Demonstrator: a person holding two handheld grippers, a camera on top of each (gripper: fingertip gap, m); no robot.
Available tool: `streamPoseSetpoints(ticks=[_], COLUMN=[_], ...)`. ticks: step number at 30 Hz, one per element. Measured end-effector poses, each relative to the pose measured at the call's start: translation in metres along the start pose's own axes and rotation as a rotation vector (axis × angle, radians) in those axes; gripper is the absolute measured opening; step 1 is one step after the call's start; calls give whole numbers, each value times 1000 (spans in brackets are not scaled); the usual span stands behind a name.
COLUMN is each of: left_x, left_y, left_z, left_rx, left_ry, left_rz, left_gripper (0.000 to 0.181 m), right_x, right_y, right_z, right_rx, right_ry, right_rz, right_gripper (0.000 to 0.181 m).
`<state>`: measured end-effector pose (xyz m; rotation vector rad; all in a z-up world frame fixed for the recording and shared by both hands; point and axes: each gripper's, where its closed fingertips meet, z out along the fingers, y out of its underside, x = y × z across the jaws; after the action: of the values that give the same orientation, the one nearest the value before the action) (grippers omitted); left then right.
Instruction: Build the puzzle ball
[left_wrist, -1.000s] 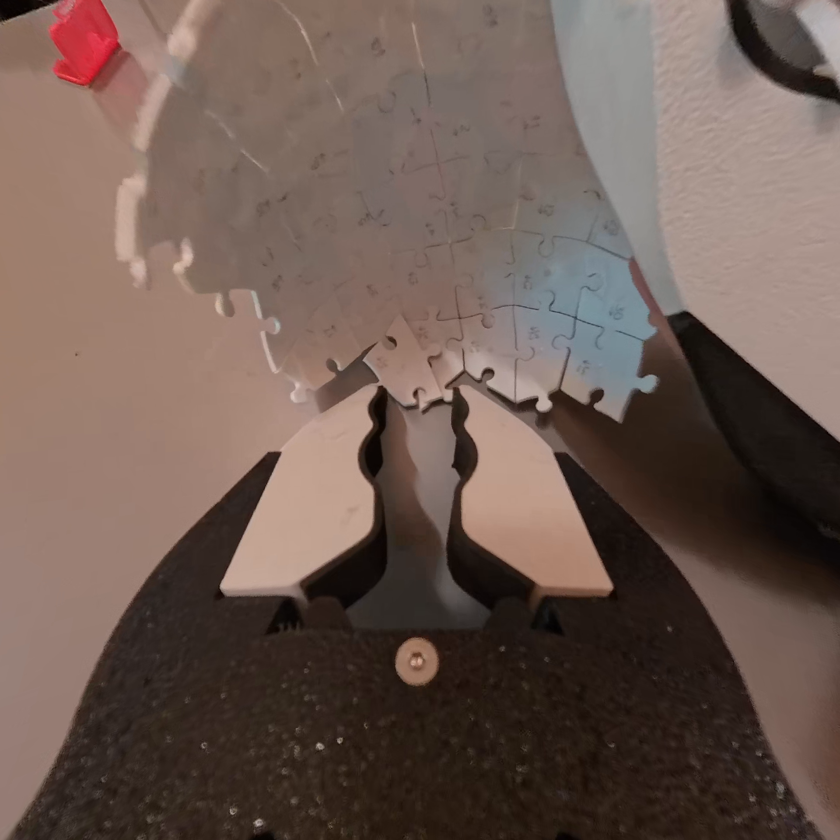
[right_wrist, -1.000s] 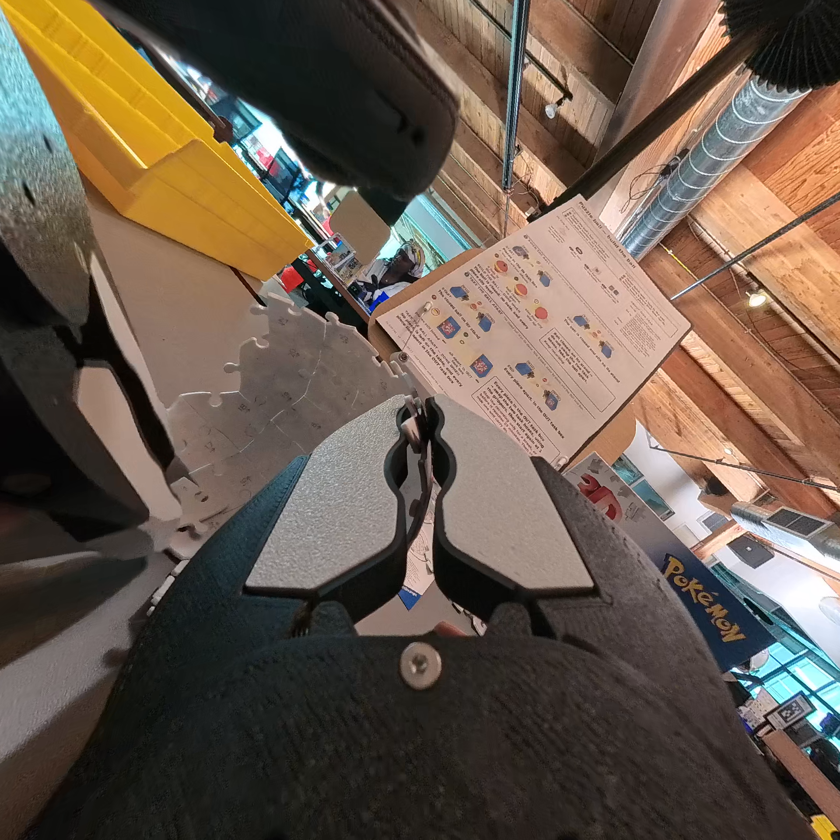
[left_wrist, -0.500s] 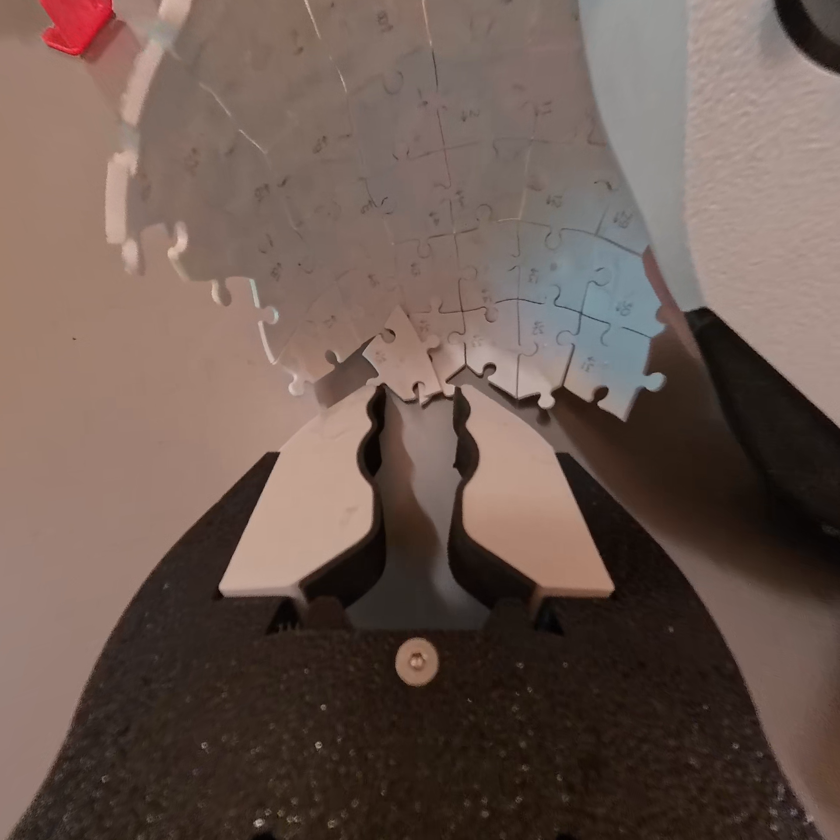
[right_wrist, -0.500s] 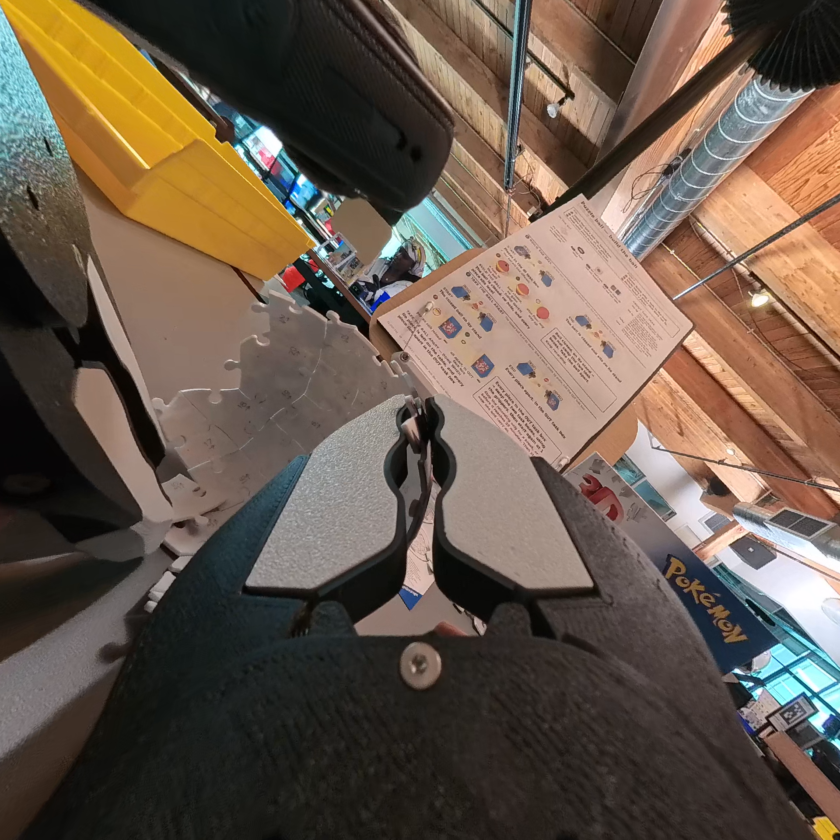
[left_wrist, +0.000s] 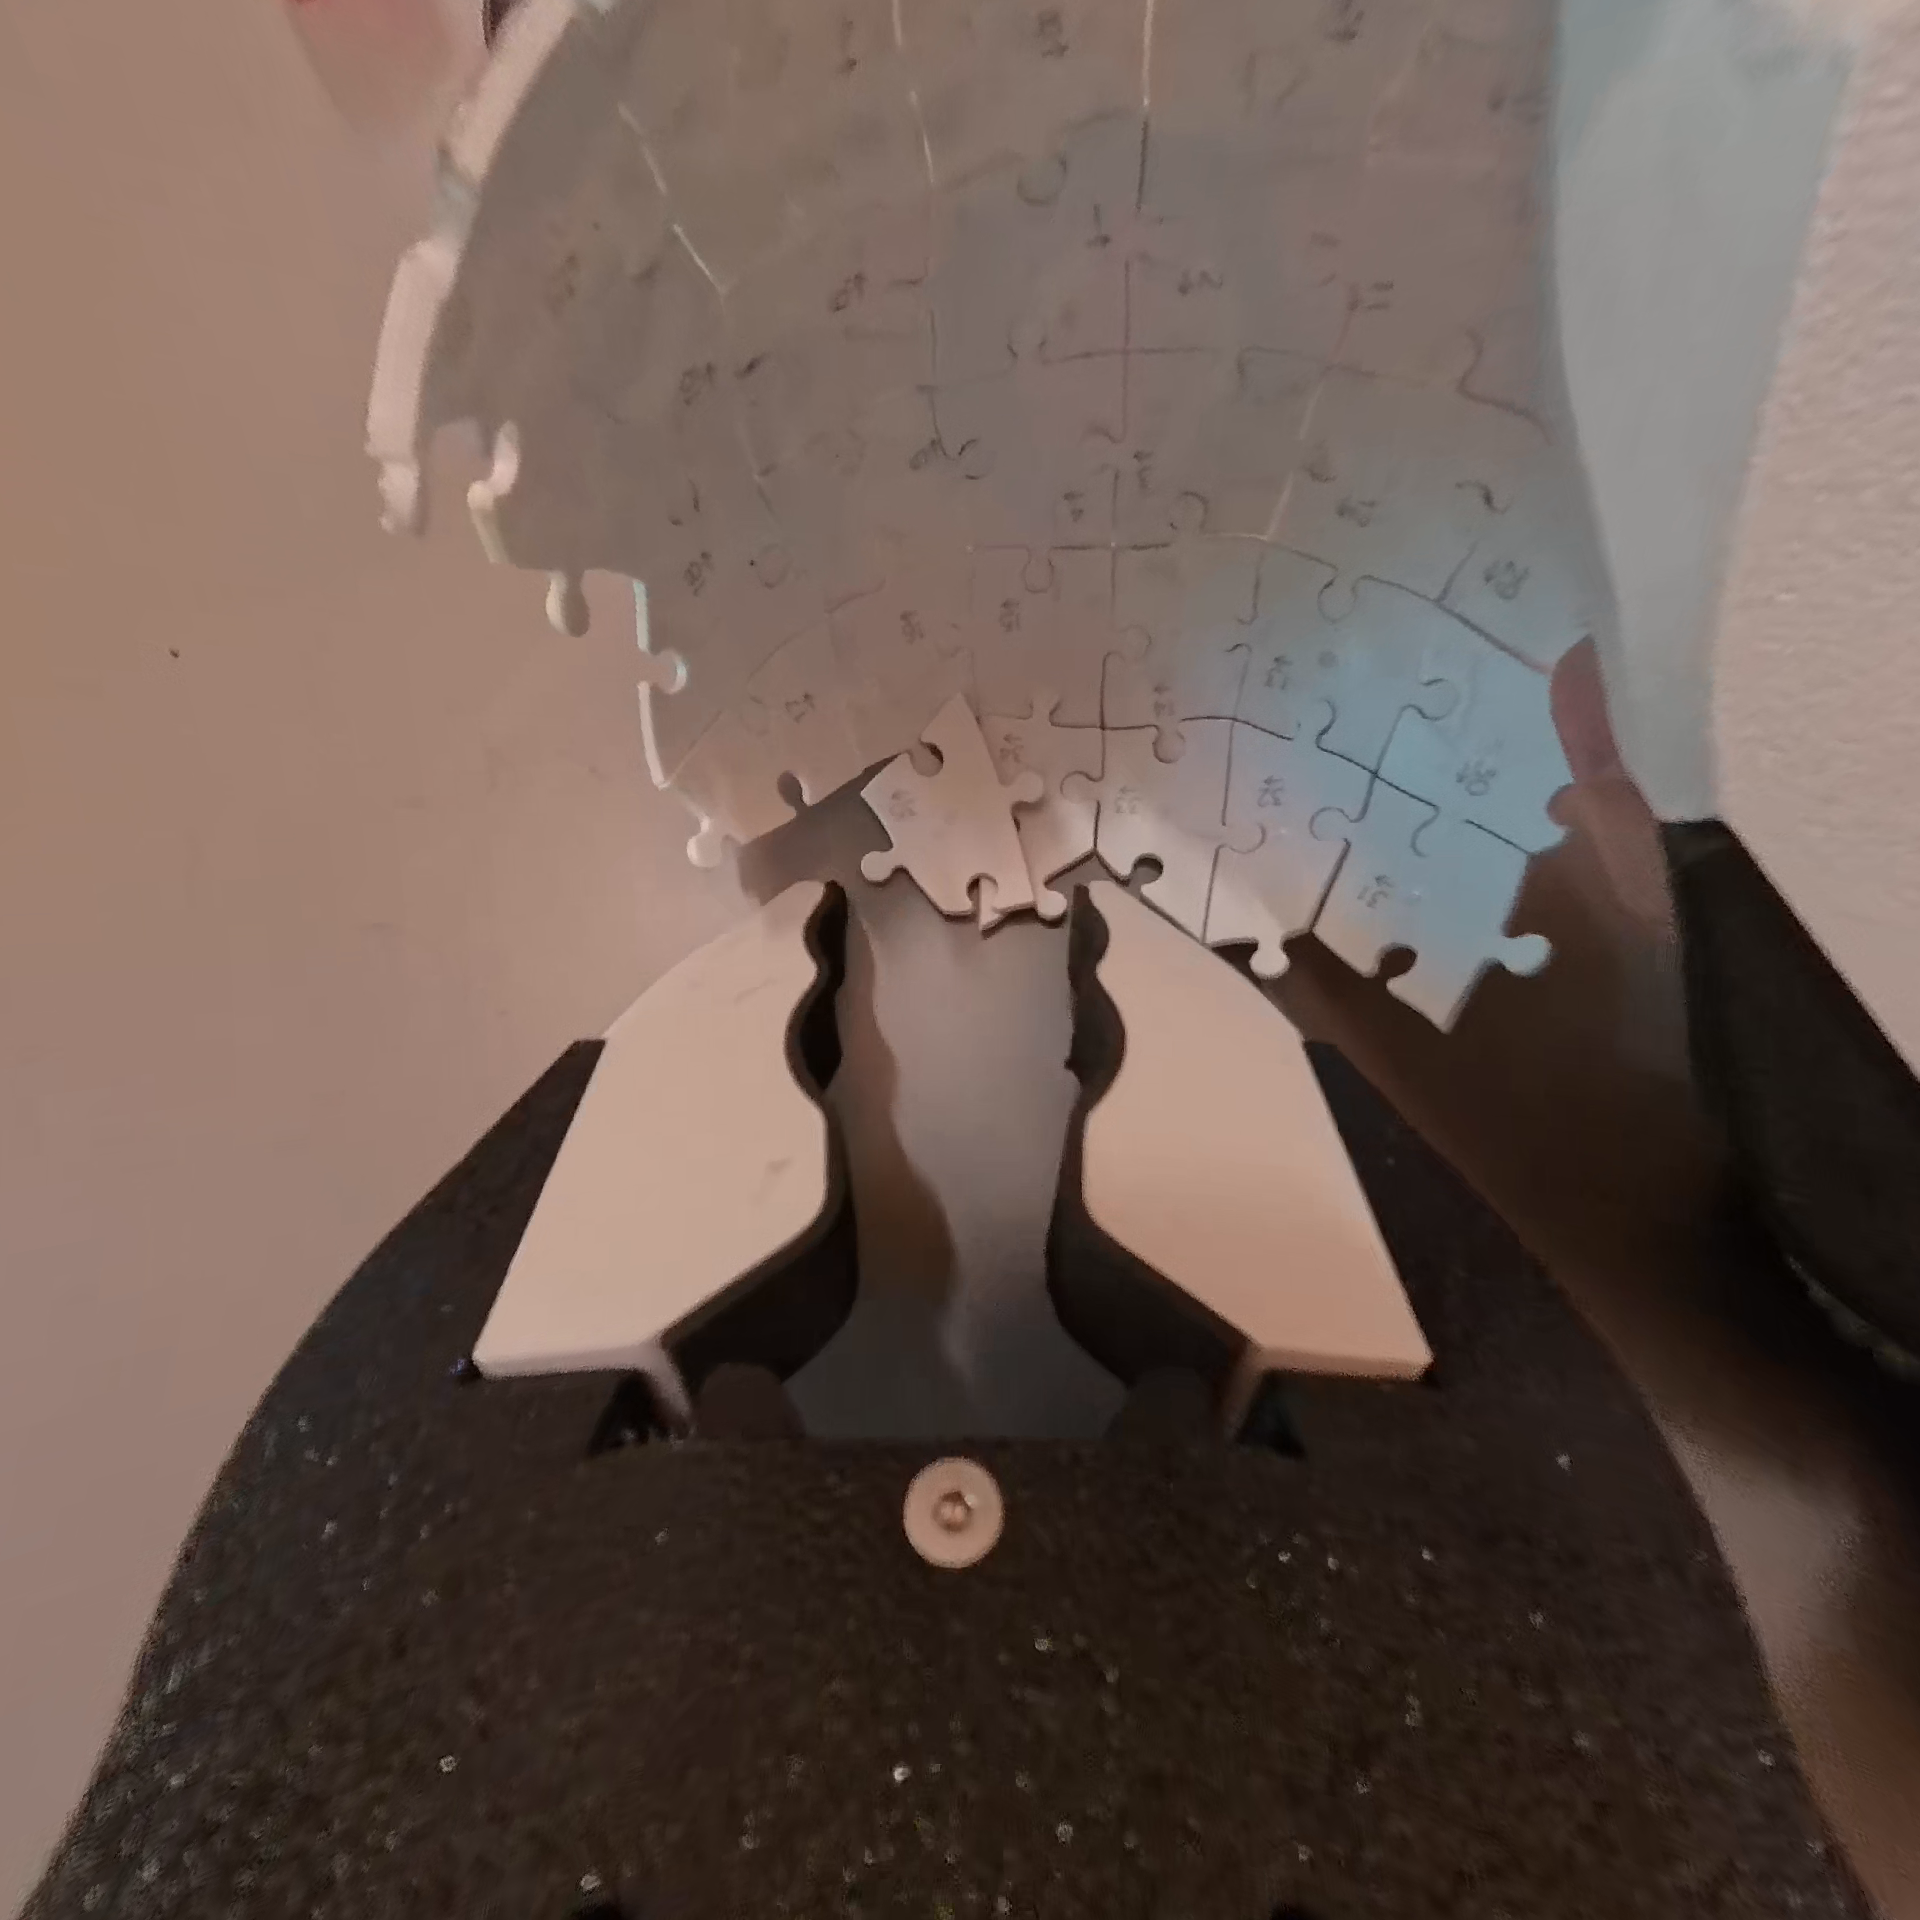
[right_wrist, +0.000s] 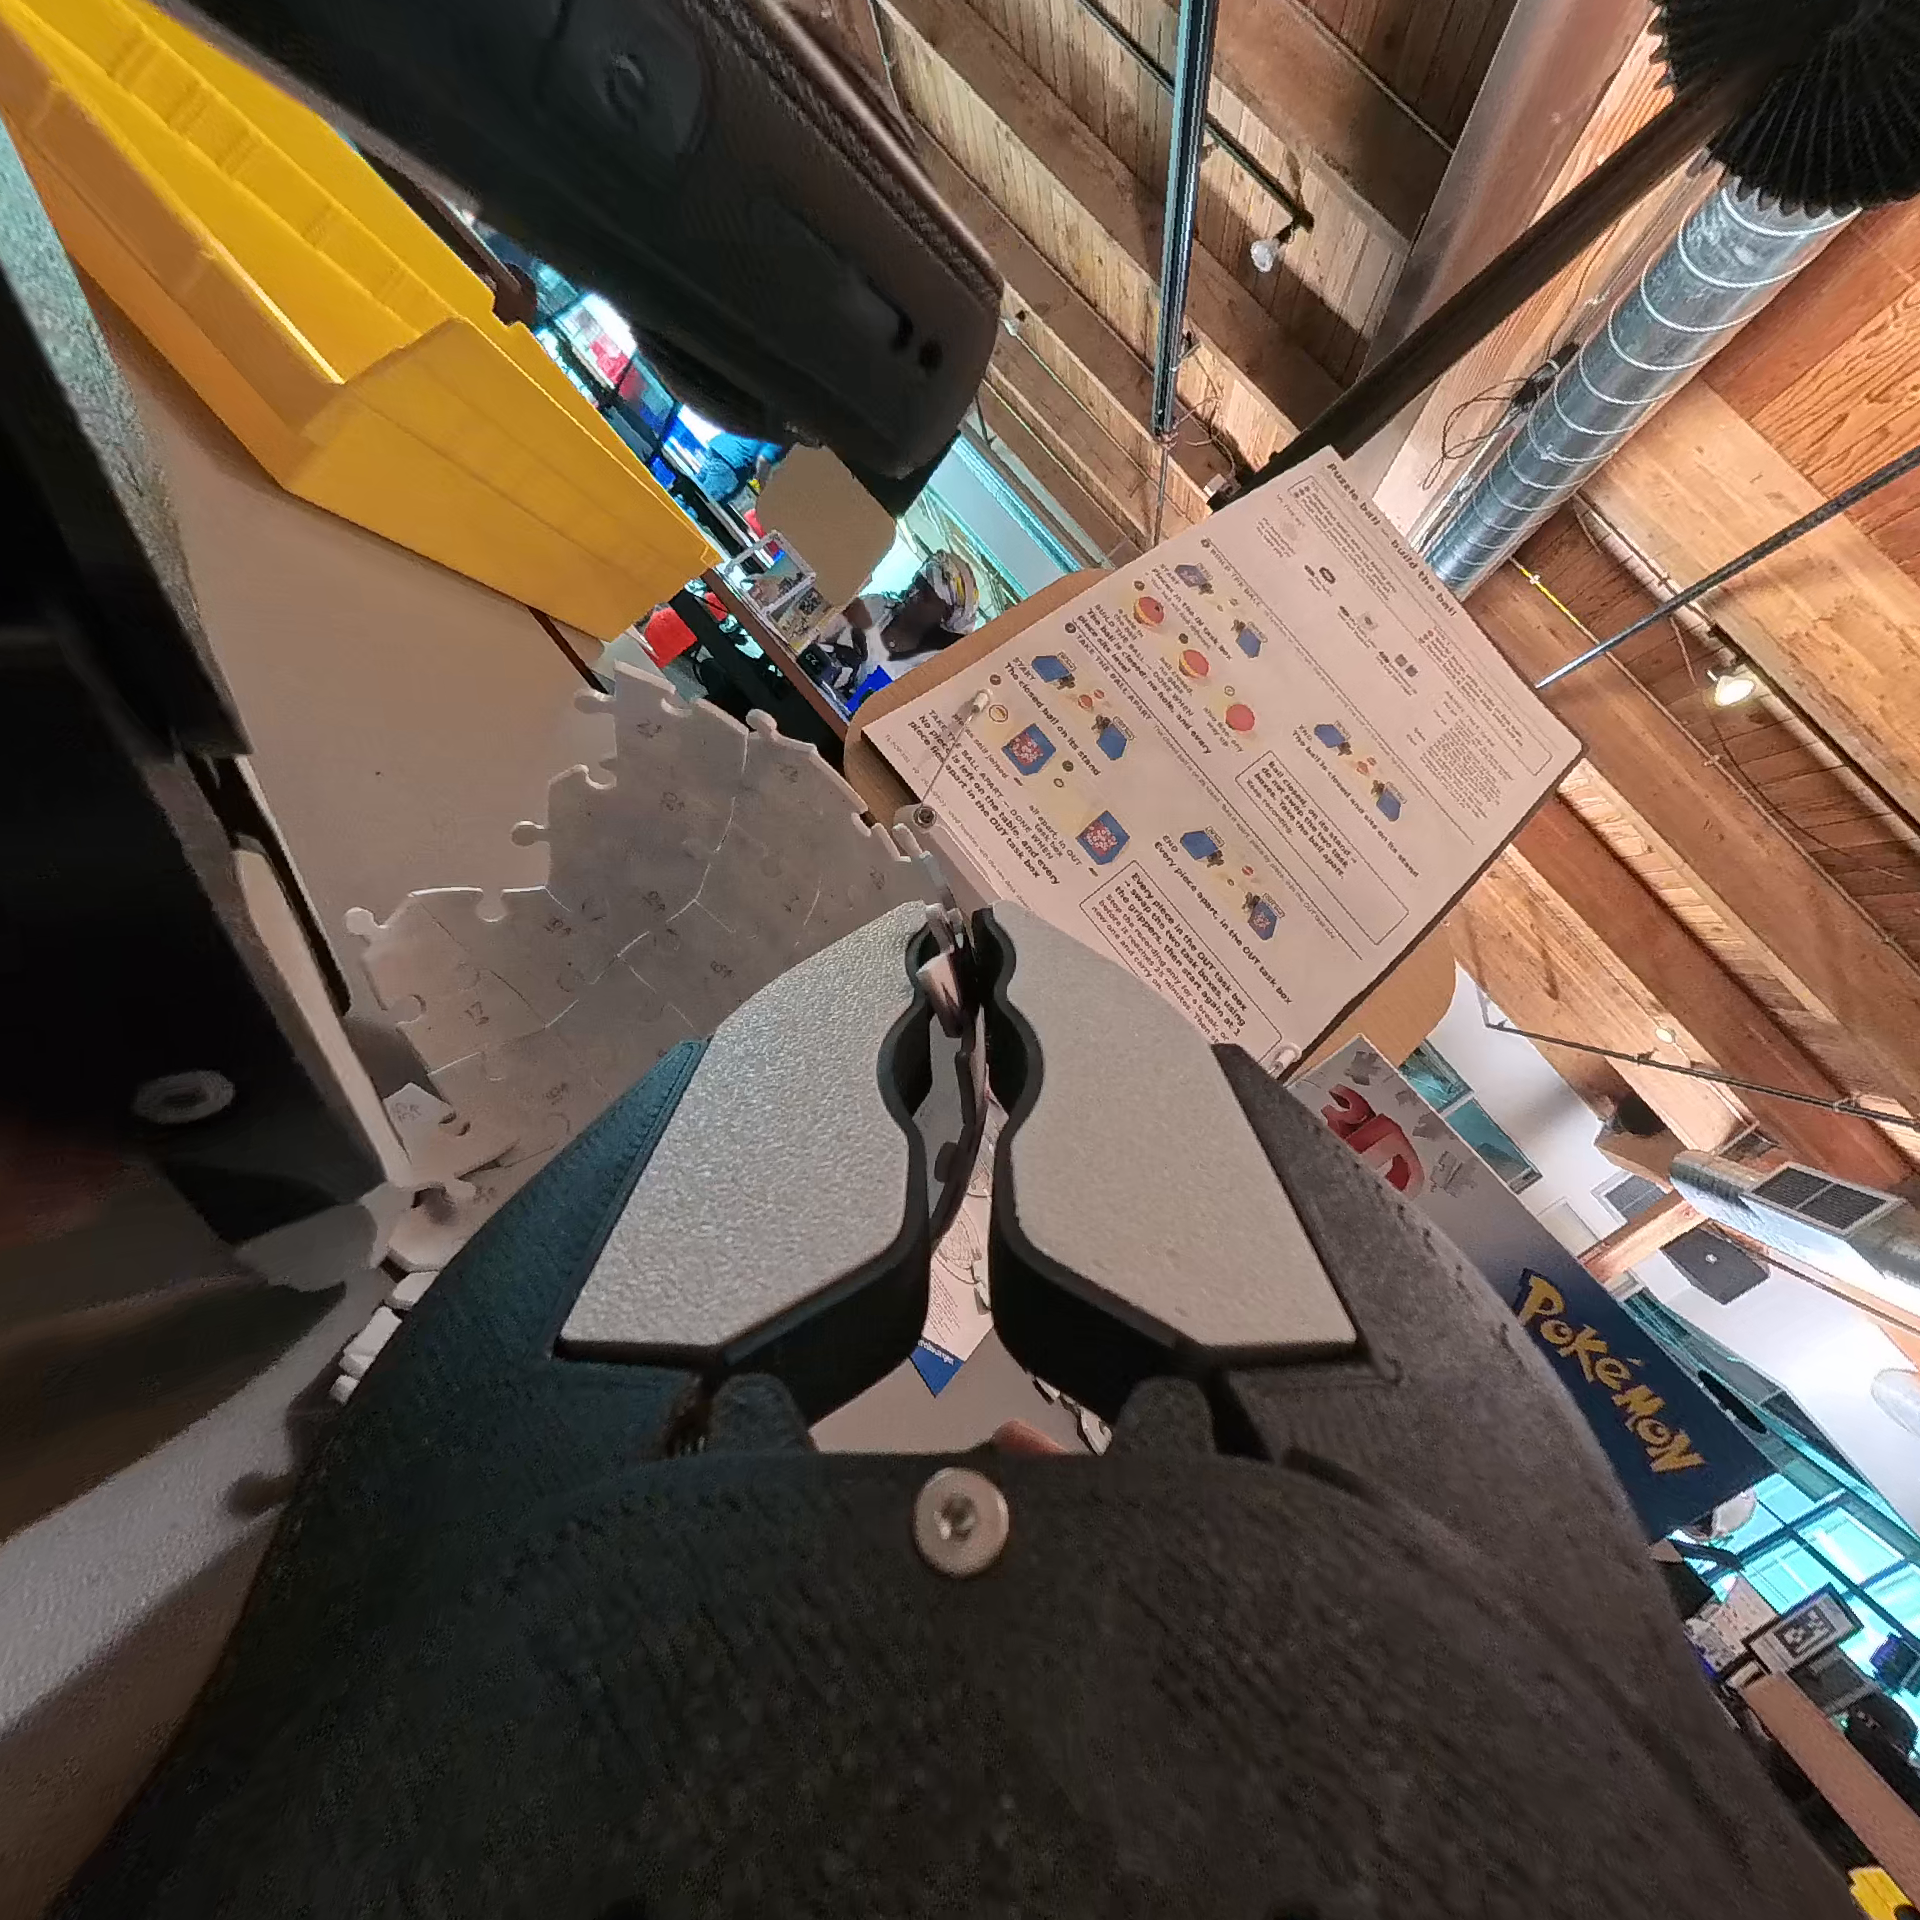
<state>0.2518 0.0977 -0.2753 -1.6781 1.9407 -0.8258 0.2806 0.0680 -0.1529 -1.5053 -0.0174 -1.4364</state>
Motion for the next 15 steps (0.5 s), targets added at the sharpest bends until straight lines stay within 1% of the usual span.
streamPoseSetpoints(ticks=[4,10,15], left_x=[0,4,1], left_y=[-1,1,3], left_z=[1,0,-2], left_rx=[2,-13,-24], left_ry=[-9,33,42], left_rz=[-5,63,53], left_gripper=[39,29,31], right_x=[0,0,0], right_y=[0,0,0], right_z=[0,0,0], right_rx=[0,0,0], right_ry=[0,0,-2], right_rz=[1,4,6], right_gripper=[6,6,6])
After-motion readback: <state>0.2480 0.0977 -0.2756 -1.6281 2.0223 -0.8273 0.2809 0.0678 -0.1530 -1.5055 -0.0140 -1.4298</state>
